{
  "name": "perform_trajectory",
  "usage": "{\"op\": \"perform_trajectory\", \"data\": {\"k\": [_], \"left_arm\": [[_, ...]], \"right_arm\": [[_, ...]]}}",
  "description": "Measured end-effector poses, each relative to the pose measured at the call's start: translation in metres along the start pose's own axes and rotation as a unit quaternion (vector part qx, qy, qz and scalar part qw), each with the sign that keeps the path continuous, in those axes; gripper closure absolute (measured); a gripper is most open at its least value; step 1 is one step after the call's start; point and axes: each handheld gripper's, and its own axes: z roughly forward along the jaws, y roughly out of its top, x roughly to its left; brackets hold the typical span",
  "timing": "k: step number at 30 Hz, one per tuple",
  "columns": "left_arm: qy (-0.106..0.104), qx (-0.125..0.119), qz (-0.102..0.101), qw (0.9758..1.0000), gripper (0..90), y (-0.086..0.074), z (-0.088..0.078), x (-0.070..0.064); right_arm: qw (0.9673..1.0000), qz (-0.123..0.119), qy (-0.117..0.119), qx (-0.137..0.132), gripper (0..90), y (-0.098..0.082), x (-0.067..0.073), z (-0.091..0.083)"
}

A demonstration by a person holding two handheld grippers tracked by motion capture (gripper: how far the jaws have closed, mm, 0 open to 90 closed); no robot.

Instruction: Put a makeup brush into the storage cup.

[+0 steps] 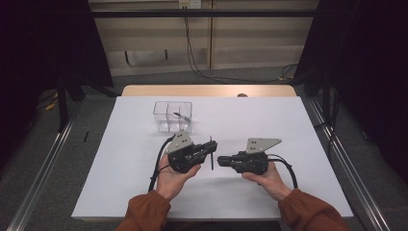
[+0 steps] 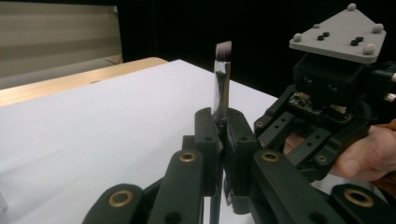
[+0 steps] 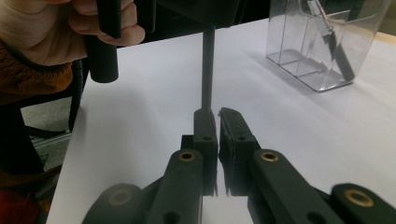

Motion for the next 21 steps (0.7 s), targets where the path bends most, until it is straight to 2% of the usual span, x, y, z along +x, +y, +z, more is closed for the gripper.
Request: {"op": "perform_trajectory", "data": {"k": [3, 10, 14, 17, 19, 21], "left_arm": [[-0.002, 0.0, -0.002, 1.0, 85.6, 0.0006, -0.0018, 0.0024], [0.006, 0.0, -0.004, 1.0, 85.5, 0.0013, -0.0039, 0.0052], [0.005, 0.002, -0.006, 1.0, 85.5, 0.0012, -0.0039, 0.0053], [0.005, 0.002, -0.004, 1.0, 85.5, 0.0013, -0.0042, 0.0055], [0.007, 0.001, -0.005, 1.0, 85.6, 0.0016, -0.0049, 0.0058], [0.008, -0.001, -0.005, 1.0, 85.5, 0.0017, -0.0056, 0.0065]], "right_arm": [[0.9999, 0.004, -0.008, -0.009, 76.5, 0.001, -0.0011, -0.003], [0.9995, 0.014, -0.02, -0.02, 49.5, 0.0006, -0.0024, -0.0063], [0.9991, 0.012, -0.033, -0.026, 34.7, 0.0017, -0.0011, -0.0079], [0.9988, 0.012, -0.041, -0.026, 27.0, 0.0018, -0.0012, -0.0084], [0.9986, 0.019, -0.043, -0.026, 18.6, 0.002, -0.0016, -0.0084], [0.9982, 0.026, -0.046, -0.028, 14.0, 0.0021, -0.0024, -0.0092]]}}
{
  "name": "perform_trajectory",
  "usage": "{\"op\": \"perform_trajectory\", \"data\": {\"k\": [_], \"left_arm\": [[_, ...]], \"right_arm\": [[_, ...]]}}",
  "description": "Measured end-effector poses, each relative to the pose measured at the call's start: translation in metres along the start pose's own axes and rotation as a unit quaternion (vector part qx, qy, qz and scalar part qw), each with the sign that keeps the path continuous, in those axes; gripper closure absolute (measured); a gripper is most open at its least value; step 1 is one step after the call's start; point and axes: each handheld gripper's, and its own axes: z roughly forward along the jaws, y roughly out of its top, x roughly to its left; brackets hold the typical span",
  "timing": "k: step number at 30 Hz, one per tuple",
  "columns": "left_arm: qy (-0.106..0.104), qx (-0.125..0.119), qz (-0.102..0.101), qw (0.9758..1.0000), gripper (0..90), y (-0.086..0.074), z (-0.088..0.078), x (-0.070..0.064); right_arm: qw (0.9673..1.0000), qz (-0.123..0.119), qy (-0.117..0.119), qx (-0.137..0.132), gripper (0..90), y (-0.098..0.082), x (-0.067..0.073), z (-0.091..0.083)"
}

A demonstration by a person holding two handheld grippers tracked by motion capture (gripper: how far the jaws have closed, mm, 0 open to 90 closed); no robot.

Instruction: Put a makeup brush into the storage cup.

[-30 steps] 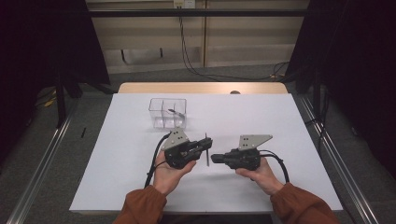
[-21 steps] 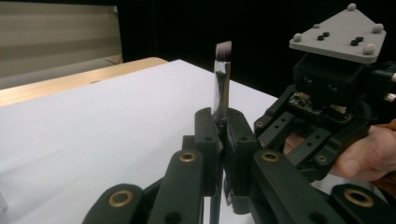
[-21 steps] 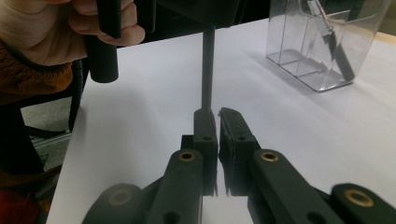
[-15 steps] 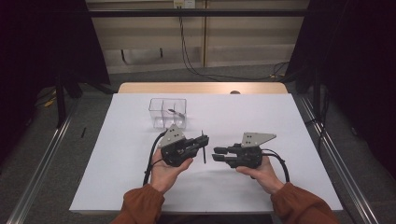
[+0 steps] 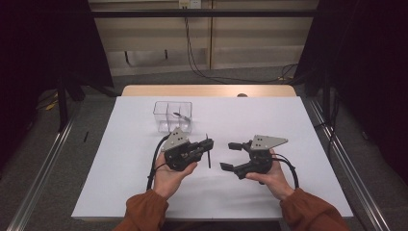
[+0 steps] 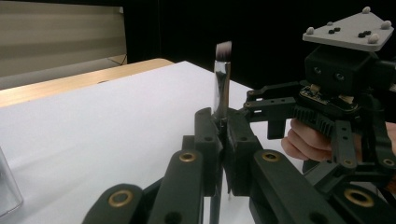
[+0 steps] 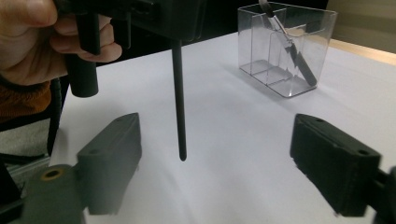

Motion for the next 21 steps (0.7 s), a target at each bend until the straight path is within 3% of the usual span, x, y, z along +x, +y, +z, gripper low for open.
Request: {"op": "perform_trajectory", "data": {"k": [3, 12, 16, 21], "left_arm": [[0.003, 0.001, -0.001, 1.0, 85.5, 0.001, -0.002, 0.002], [0.013, -0.006, -0.003, 0.9999, 85.5, 0.005, -0.011, 0.007], [0.021, -0.008, -0.004, 0.9997, 85.5, 0.008, -0.016, 0.011], [0.022, -0.004, -0.005, 0.9997, 85.5, 0.01, -0.022, 0.014]], "right_arm": [[1.0, 0.003, -0.004, 0.002, 5.5, 0.001, -0.001, -0.001], [0.9998, 0.012, -0.013, -0.006, 3.0, 0.0, -0.004, -0.014], [0.9991, 0.013, -0.037, -0.015, 2.5, -0.001, -0.005, -0.022], [0.9959, 0.007, -0.086, -0.028, 1.5, -0.004, -0.003, -0.03]]}}
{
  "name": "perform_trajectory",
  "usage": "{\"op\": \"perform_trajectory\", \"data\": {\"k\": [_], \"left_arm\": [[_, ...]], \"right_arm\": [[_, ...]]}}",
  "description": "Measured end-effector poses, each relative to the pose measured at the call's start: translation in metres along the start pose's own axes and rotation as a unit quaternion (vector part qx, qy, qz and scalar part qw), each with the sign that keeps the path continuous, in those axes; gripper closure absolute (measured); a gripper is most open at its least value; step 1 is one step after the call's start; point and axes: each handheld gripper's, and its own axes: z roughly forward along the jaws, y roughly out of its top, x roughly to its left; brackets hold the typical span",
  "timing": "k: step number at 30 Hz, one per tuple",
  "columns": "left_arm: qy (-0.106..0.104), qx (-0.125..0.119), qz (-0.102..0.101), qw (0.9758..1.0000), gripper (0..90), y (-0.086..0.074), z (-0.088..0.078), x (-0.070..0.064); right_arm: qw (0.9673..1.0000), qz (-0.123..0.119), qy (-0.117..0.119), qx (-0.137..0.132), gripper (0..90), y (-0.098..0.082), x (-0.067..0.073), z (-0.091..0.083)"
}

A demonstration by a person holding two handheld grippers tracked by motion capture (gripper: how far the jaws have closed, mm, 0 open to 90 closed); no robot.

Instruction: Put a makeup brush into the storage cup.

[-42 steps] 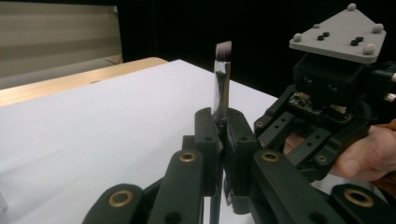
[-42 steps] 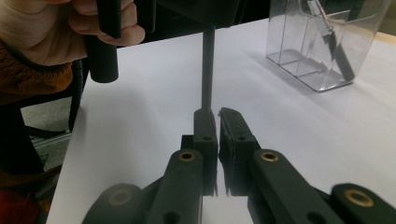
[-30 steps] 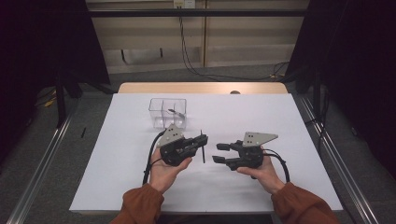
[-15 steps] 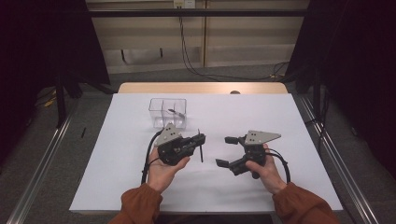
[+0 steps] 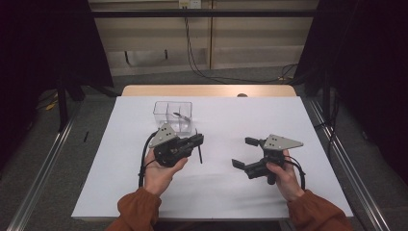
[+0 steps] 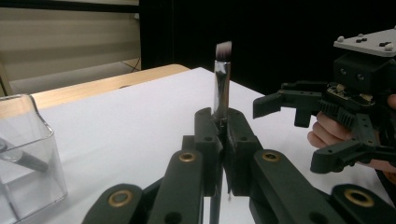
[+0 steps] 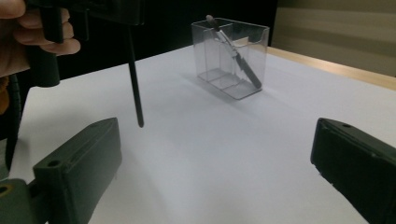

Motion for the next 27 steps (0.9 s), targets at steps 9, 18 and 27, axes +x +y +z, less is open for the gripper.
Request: {"op": "perform_trajectory", "data": {"k": [9, 18, 27], "left_arm": [[0.011, -0.001, 0.0, 0.9999, 85.4, 0.0, -0.011, 0.007], [0.026, -0.003, -0.008, 0.9996, 85.4, 0.002, -0.02, 0.016], [0.031, 0.001, -0.001, 0.9995, 85.4, 0.011, -0.02, 0.019]], "right_arm": [[0.9992, 0.0, -0.04, 0.001, 1.7, -0.008, 0.001, -0.015], [0.9974, 0.005, -0.072, -0.006, 0.6, -0.012, -0.003, -0.035], [0.9945, 0.009, -0.104, -0.011, 0.5, -0.02, -0.006, -0.056]]}}
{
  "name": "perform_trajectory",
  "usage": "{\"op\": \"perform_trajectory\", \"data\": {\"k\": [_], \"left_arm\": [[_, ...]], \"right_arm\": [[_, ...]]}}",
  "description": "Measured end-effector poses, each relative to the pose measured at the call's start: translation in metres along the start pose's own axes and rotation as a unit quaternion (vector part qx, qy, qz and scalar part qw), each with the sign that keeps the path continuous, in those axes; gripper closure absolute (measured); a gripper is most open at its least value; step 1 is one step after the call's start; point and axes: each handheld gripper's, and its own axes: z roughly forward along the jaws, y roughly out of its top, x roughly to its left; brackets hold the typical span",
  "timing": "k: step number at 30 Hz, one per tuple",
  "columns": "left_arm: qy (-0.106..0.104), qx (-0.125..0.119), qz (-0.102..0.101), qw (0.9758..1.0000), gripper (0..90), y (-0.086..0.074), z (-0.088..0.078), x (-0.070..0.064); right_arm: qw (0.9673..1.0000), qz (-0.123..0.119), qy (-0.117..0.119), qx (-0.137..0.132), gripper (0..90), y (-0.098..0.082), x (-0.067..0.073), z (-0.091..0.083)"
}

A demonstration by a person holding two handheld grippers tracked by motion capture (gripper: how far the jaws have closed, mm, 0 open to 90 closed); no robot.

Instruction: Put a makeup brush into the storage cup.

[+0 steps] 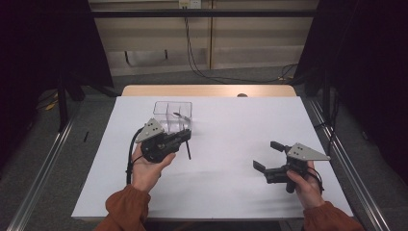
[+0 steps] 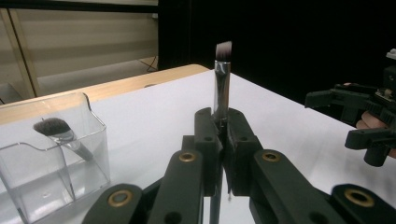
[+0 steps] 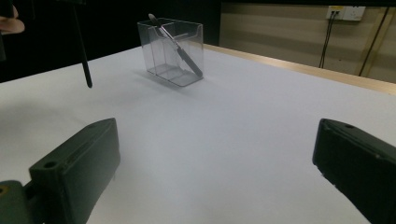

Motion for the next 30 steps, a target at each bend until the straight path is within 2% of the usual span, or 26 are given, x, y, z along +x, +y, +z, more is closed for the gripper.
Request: {"op": "perform_trajectory", "data": {"k": [6, 13, 21, 26, 28, 30], "left_arm": [[0.005, -0.009, 0.004, 0.9999, 85.4, 0.009, -0.001, 0.001], [0.026, -0.023, -0.008, 0.9994, 85.3, 0.011, -0.002, 0.014], [0.041, -0.033, -0.01, 0.9986, 85.3, 0.016, 0.001, 0.024], [0.041, -0.037, -0.012, 0.9984, 85.3, 0.022, 0.008, 0.025], [0.048, -0.037, -0.003, 0.9982, 85.3, 0.026, 0.012, 0.025], [0.049, -0.039, -0.005, 0.998, 85.3, 0.029, 0.016, 0.027]], "right_arm": [[0.9999, -0.002, -0.016, -0.002, 0.5, -0.004, -0.004, -0.011], [0.9995, 0.005, -0.032, -0.004, 0.3, -0.012, -0.005, -0.02], [0.999, 0.006, -0.044, -0.003, 0.4, -0.019, -0.003, -0.026], [0.999, 0.005, -0.043, -0.007, 0.3, -0.02, -0.002, -0.029], [0.999, 0.001, -0.043, -0.008, 0.1, -0.02, -0.001, -0.029], [0.9992, 0.005, -0.037, -0.011, 0.0, -0.02, -0.001, -0.03]]}}
